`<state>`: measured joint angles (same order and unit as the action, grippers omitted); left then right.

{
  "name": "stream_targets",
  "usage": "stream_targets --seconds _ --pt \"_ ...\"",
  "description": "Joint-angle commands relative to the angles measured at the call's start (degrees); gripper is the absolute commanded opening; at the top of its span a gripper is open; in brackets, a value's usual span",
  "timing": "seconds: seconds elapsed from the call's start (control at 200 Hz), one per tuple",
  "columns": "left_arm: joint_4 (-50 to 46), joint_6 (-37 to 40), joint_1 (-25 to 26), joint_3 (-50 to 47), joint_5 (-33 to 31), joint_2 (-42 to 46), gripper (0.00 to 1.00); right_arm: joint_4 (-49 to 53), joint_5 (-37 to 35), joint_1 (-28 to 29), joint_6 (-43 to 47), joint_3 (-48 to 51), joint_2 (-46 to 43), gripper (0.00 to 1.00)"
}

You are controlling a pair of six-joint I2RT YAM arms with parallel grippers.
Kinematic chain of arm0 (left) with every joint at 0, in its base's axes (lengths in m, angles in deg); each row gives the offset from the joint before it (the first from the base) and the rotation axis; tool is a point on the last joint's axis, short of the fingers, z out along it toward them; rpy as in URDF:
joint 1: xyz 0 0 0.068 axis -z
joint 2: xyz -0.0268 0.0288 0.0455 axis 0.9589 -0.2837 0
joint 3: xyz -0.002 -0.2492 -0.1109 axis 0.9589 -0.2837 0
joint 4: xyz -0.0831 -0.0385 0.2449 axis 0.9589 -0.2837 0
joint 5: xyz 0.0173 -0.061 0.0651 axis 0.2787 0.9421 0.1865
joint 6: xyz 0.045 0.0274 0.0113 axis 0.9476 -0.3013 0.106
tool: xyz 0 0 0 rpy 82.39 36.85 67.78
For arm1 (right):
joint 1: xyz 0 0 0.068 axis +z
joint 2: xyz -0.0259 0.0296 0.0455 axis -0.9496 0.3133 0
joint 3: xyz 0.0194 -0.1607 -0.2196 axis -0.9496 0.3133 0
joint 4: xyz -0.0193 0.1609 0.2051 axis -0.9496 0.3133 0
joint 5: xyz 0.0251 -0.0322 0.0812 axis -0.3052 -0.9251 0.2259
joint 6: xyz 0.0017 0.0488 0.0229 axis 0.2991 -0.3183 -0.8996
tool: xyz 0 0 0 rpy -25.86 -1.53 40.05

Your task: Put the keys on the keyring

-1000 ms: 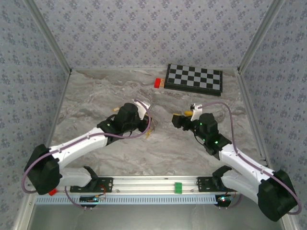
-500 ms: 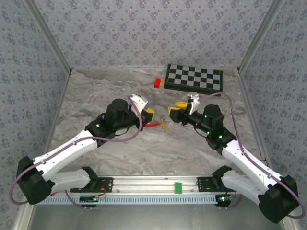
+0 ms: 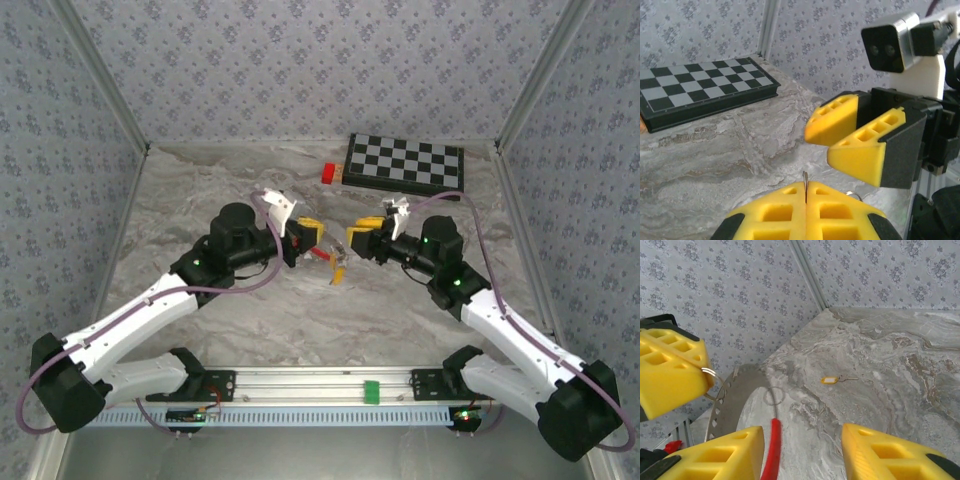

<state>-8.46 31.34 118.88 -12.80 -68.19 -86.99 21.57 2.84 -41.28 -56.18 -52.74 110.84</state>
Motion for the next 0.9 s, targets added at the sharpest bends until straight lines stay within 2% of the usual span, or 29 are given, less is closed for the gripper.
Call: stream_targets --seconds 0.0,0.635,0.78,0.895 --pt "1.45 -6.46 -0.27 3.21 -2.59 -0.13 0.0 -0.05 1.4 0.68 -0.19 -2.12 0.61 0.44" --pt "-6.46 -19.95 -0.34 7.12 -12.74 -0.6 0.0 1.18 -2.09 5.02 2.04 -2.6 2.67 0.44" --pt "-5.86 -19.01 -0.35 6.71 -11.68 -0.54 0.0 0.79 -1.87 5.34 1.17 -2.7 3.16 0.44" --pt "-0.23 -13.87 -0.36 3.56 -7.57 0.74 0.0 -0.61 -0.01 4.75 -0.81 -3.13 3.49 0.43"
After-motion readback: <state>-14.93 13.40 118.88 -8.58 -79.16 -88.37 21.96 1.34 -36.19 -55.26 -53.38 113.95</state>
